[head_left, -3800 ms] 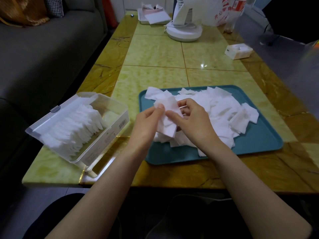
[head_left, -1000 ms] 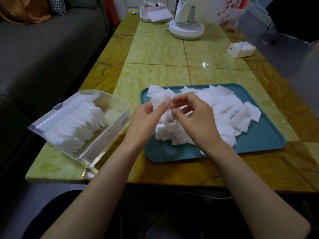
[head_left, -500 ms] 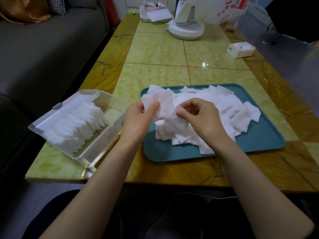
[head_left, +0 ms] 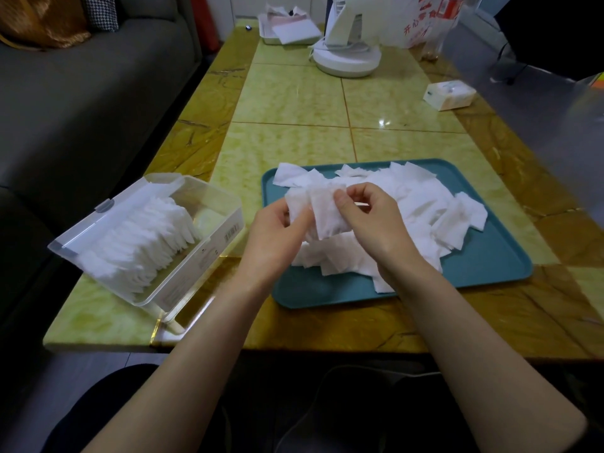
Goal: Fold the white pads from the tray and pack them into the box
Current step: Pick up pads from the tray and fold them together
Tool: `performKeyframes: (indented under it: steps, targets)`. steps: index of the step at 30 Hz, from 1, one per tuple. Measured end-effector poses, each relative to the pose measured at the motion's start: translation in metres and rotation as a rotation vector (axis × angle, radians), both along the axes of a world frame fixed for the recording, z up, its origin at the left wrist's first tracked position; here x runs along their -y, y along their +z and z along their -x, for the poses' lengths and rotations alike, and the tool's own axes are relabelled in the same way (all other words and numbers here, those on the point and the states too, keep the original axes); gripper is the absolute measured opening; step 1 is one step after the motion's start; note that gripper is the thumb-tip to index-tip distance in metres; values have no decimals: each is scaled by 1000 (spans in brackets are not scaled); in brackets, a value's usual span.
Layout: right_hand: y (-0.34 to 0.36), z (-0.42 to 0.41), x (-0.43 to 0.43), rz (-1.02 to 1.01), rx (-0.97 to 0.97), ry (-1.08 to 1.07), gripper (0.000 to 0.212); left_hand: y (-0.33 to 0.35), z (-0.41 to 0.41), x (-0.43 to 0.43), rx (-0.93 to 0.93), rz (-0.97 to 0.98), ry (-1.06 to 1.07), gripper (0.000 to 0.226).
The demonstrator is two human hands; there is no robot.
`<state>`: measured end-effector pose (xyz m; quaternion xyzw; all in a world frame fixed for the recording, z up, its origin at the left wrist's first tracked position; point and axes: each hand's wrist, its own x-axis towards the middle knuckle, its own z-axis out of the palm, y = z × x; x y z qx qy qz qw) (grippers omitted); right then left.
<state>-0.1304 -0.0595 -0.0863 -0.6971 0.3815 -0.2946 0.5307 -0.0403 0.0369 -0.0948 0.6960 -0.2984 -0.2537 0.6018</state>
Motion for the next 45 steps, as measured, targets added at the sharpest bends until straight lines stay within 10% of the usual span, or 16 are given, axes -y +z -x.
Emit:
performKeyframes:
  steps: [17,31,34,45]
  targets:
    - [10,4,6,-107,241,-14,11,-3,-4,3,-37,-11,58,29]
    - [-7,-3,-9,290,61,-56,5,1,4,2,-49,-40,-117,57]
    - [-9,-5,-10,326,30,-64,8,1,7,2,-2,-26,-118,28]
    - [6,1,-15,122,-115,407,45,-9,-1,1,85,-61,-126,20]
